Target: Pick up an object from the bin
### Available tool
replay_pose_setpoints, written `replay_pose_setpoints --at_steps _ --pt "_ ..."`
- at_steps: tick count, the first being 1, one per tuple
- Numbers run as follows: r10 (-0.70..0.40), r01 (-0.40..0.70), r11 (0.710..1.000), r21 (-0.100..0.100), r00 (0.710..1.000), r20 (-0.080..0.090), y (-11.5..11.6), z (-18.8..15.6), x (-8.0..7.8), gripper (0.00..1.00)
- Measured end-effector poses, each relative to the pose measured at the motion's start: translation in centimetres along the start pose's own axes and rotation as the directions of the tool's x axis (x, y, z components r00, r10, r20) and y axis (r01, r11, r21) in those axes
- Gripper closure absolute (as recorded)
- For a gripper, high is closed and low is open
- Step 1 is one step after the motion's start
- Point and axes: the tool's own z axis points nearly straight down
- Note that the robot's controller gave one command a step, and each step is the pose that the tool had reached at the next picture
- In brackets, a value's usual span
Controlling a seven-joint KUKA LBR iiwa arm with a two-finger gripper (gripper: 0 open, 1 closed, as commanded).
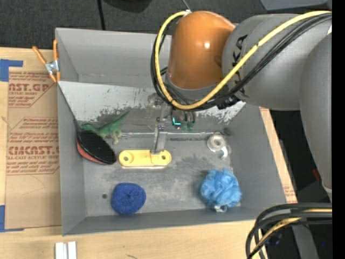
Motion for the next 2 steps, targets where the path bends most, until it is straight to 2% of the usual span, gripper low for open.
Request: replay_pose_setpoints --at_steps 1,2 --pt "0.0 0.0 1.0 0.0 1.0 0.0 0.0 0.0 0.0 0.0" --pt "-0.098 0.098 0.995 0.002 0.995 -0.007 0.3 -1.9 1.1 0.0"
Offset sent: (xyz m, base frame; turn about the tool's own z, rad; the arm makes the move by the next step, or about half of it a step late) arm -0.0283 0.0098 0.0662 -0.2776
